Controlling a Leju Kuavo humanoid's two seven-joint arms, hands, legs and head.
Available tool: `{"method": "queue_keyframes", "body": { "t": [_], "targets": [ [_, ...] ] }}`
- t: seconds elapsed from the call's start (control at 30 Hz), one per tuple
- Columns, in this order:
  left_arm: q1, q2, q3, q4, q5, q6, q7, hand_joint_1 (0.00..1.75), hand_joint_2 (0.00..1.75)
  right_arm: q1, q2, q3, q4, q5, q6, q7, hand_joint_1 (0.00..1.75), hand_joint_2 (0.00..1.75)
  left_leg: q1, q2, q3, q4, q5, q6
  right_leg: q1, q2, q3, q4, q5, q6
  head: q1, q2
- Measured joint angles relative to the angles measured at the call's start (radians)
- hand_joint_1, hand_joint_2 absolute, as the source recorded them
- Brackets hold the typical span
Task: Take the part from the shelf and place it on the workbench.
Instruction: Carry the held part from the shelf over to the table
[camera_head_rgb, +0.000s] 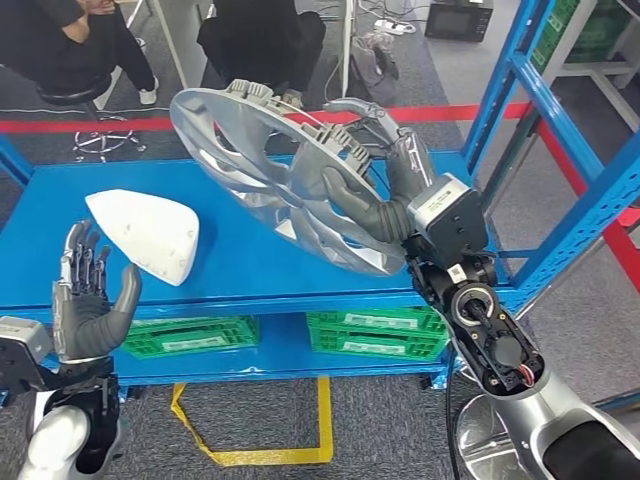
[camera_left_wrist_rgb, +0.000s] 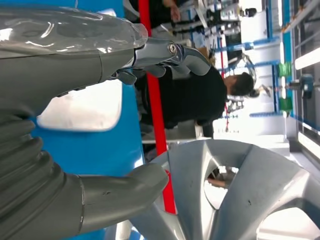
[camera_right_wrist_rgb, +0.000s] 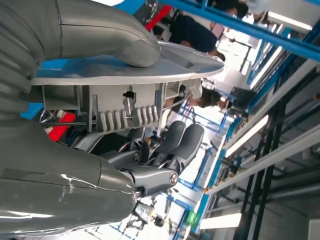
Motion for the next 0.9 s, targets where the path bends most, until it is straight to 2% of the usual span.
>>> {"method": "queue_keyframes", "body": {
  "t": [0.07, 0.13, 0.17, 0.2, 0.23, 0.27, 0.3, 0.33, 0.37, 0.4, 0.43, 0.5, 0.53, 0.57, 0.63, 0.67, 0.7, 0.73, 0.77, 0.8, 0.83, 0.9],
  "targets": [
    [-0.002, -0.001, 0.001, -0.002, 0.000, 0.000, 0.000, 0.00, 1.75, -0.001, 0.000, -0.001, 0.000, 0.000, 0.000, 0.000, 1.75, 1.75, 0.008, -0.020, 0.009, -0.009, 0.003, 0.006, -0.003, 0.035, -0.017, 0.045, -0.032, 0.008, 0.003, 0.000],
    [-0.003, -0.002, 0.001, -0.003, 0.000, -0.001, -0.001, 0.00, 1.75, -0.001, 0.000, -0.003, 0.000, 0.000, 0.000, 0.001, 1.75, 1.75, 0.012, -0.040, 0.013, -0.011, 0.003, 0.010, -0.007, 0.081, -0.078, 0.176, -0.092, 0.015, 0.012, 0.000],
    [-0.003, -0.002, 0.001, -0.003, 0.000, -0.002, -0.001, 0.00, 1.75, 0.000, 0.000, -0.004, 0.000, 0.000, 0.000, 0.001, 1.75, 1.75, 0.012, -0.052, 0.013, -0.011, 0.003, 0.011, -0.008, 0.089, -0.115, 0.248, -0.118, 0.018, 0.017, 0.000],
    [-0.002, -0.003, 0.001, -0.003, 0.000, -0.003, -0.001, 0.00, 1.75, 0.001, 0.000, -0.004, 0.000, 0.000, 0.000, 0.002, 1.75, 1.75, 0.013, -0.065, 0.013, -0.010, 0.003, 0.011, -0.008, 0.092, -0.143, 0.296, -0.127, 0.020, 0.020, 0.000],
    [-0.001, -0.003, 0.001, -0.003, 0.000, -0.004, -0.001, 0.00, 1.75, 0.003, 0.000, -0.004, 0.000, 0.000, 0.001, 0.002, 1.75, 1.75, 0.013, -0.079, 0.014, -0.010, 0.003, 0.011, -0.009, 0.092, -0.153, 0.306, -0.117, 0.022, 0.022, 0.000],
    [-0.001, -0.003, 0.001, -0.003, 0.001, -0.005, -0.001, 0.00, 1.75, 0.003, 0.000, -0.004, 0.000, 0.000, 0.001, 0.003, 1.75, 1.75, 0.014, -0.093, 0.016, -0.008, 0.002, 0.010, -0.011, 0.095, -0.142, 0.272, -0.085, 0.022, 0.024, 0.000],
    [-0.001, -0.004, 0.001, -0.003, 0.001, -0.005, -0.001, 0.00, 1.75, 0.002, 0.000, -0.004, 0.000, 0.000, 0.001, 0.004, 1.75, 1.75, 0.016, -0.107, 0.017, -0.006, 0.001, 0.008, -0.012, 0.103, -0.115, 0.204, -0.042, 0.022, 0.026, 0.000],
    [-0.002, -0.004, 0.001, -0.003, 0.001, -0.006, -0.001, 0.00, 1.75, 0.002, 0.000, -0.005, 0.000, 0.000, 0.001, 0.004, 1.75, 1.75, 0.017, -0.120, 0.017, -0.003, -0.001, 0.005, -0.015, 0.125, -0.084, 0.131, -0.006, 0.021, 0.029, 0.000],
    [-0.002, -0.004, 0.001, -0.003, 0.001, -0.006, 0.000, 0.00, 1.75, 0.001, 0.000, -0.005, 0.000, 0.000, 0.001, 0.005, 1.75, 1.75, 0.017, -0.133, 0.014, 0.001, -0.002, 0.000, -0.018, 0.146, -0.055, 0.066, 0.018, 0.019, 0.031, 0.000],
    [-0.003, -0.005, 0.001, -0.003, 0.001, -0.006, 0.000, 0.00, 1.75, 0.000, 0.000, -0.006, 0.000, 0.000, 0.001, 0.005, 1.75, 1.75, 0.019, -0.144, 0.009, 0.003, -0.001, -0.006, -0.019, 0.163, -0.036, 0.027, 0.028, 0.016, 0.031, 0.000],
    [-0.003, -0.005, 0.001, -0.003, 0.001, -0.006, 0.000, 0.00, 1.75, -0.001, 0.000, -0.006, 0.000, 0.000, 0.001, 0.005, 1.75, 1.75, 0.021, -0.155, 0.004, 0.004, 0.002, -0.012, -0.018, 0.172, -0.028, 0.012, 0.026, 0.012, 0.031, 0.000],
    [-0.001, -0.005, 0.001, -0.003, 0.002, -0.006, 0.001, 0.00, 1.75, -0.002, 0.000, -0.006, 0.000, 0.000, 0.002, 0.006, 1.75, 1.75, 0.025, -0.172, -0.004, 0.004, 0.007, -0.024, -0.017, 0.153, -0.023, 0.005, 0.028, 0.002, 0.030, 0.000],
    [-0.001, -0.005, 0.001, -0.003, 0.002, -0.006, 0.001, 0.00, 1.75, -0.003, 0.001, -0.006, 0.000, 0.000, 0.002, 0.006, 1.75, 1.75, 0.023, -0.160, -0.010, 0.013, 0.001, -0.028, -0.019, 0.141, -0.019, 0.001, 0.030, -0.004, 0.028, 0.000],
    [-0.002, -0.004, 0.002, -0.004, 0.002, -0.006, 0.001, 0.00, 1.75, -0.004, 0.001, -0.006, 0.000, 0.000, 0.002, 0.006, 1.75, 1.75, 0.021, -0.136, -0.024, 0.040, -0.015, -0.033, -0.020, 0.128, -0.016, -0.004, 0.033, -0.011, 0.022, 0.000],
    [-0.005, -0.004, 0.002, -0.004, 0.001, -0.006, 0.001, 0.00, 1.75, -0.006, 0.003, -0.006, 0.000, 0.000, 0.003, 0.006, 1.75, 1.75, 0.019, -0.072, -0.083, 0.157, -0.071, -0.041, -0.018, 0.103, -0.013, -0.009, 0.034, -0.021, 0.009, 0.000],
    [-0.005, -0.004, 0.002, -0.004, 0.002, -0.006, 0.001, 0.00, 1.75, -0.006, 0.003, -0.006, 0.000, 0.000, 0.003, 0.006, 1.75, 1.75, 0.022, -0.055, -0.121, 0.230, -0.100, -0.044, -0.015, 0.090, -0.013, -0.009, 0.033, -0.023, 0.004, 0.000],
    [-0.004, -0.004, 0.002, -0.004, 0.002, -0.006, 0.001, 0.00, 1.75, -0.006, 0.003, -0.006, 0.000, 0.000, 0.003, 0.006, 1.75, 1.75, 0.025, -0.047, -0.151, 0.285, -0.117, -0.047, -0.014, 0.077, -0.013, -0.009, 0.032, -0.024, 0.002, 0.000],
    [-0.003, -0.004, 0.002, -0.004, 0.002, -0.006, 0.001, 0.00, 1.75, -0.006, 0.003, -0.005, 0.000, -0.001, 0.003, 0.007, 1.75, 1.75, 0.027, -0.043, -0.166, 0.309, -0.117, -0.048, -0.013, 0.064, -0.013, -0.009, 0.030, -0.025, 0.001, 0.000],
    [-0.002, -0.004, 0.002, -0.004, 0.002, -0.006, 0.000, 0.00, 1.75, -0.005, 0.003, -0.005, 0.000, -0.002, 0.004, 0.007, 1.75, 1.75, 0.028, -0.040, -0.157, 0.290, -0.098, -0.048, -0.013, 0.052, -0.012, -0.009, 0.029, -0.025, 0.000, 0.000],
    [-0.002, -0.004, 0.002, -0.004, 0.001, -0.007, 0.000, 0.00, 1.75, -0.005, 0.004, -0.005, 0.000, -0.003, 0.005, 0.007, 1.75, 1.75, 0.029, -0.033, -0.126, 0.231, -0.066, -0.047, -0.013, 0.041, -0.010, -0.009, 0.026, -0.023, 0.000, 0.000],
    [-0.003, -0.004, 0.002, -0.004, 0.001, -0.008, -0.001, 0.00, 1.75, -0.006, 0.004, -0.005, -0.001, -0.005, 0.008, 0.007, 1.75, 1.75, 0.029, -0.014, -0.084, 0.151, -0.034, -0.045, -0.012, 0.031, -0.007, -0.009, 0.023, -0.020, -0.001, 0.000],
    [-0.005, -0.005, 0.002, -0.004, 0.000, -0.009, -0.003, 0.00, 1.75, -0.007, 0.005, -0.005, -0.002, -0.010, 0.012, 0.006, 1.75, 1.75, 0.021, 0.016, -0.019, 0.030, 0.003, -0.035, -0.007, 0.014, -0.001, -0.008, 0.015, -0.011, -0.001, 0.000]
  ]
}}
